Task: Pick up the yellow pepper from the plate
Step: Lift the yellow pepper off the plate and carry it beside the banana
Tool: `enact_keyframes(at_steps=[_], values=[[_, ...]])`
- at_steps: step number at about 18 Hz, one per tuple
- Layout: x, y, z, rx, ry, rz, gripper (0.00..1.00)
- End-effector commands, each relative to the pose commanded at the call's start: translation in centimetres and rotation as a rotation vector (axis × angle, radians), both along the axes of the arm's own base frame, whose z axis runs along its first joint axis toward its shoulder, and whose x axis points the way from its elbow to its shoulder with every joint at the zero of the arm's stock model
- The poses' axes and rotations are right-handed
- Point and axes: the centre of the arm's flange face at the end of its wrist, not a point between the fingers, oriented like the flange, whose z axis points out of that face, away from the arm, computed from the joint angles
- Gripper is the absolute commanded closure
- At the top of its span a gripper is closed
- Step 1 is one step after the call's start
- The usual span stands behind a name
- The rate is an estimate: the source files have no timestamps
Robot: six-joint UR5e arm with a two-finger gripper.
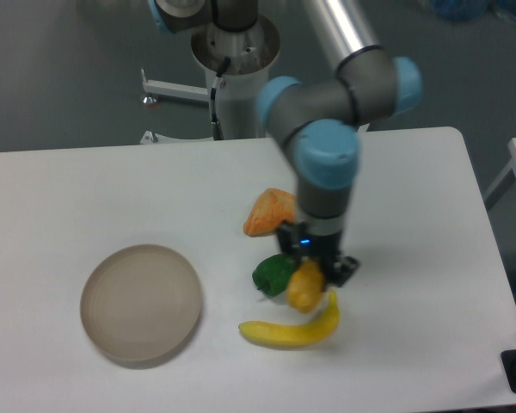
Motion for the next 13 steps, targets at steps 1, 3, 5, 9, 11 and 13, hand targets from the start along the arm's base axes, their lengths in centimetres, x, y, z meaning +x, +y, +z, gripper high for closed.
enact_keyframes(at_steps=[1, 3, 5, 9, 11, 13], values=[[-0.8, -0.5, 0.1, 0.000, 0.004, -0.004, 0.45], [-1.7, -1.1, 0.2, -0.005, 0.014, -0.024, 0.45], [-2.7, -1.9, 0.3, -0.019, 0.034, -0.022, 0.45], [-3.2, -2.2, 0.3, -0.043, 0.062, -0.021, 0.45], [-3.3, -2.1, 0.3, -0.041, 0.064, -0.020, 0.45], [-3.4, -2.1, 0.3, -0.040, 0.065, -0.020, 0.45]])
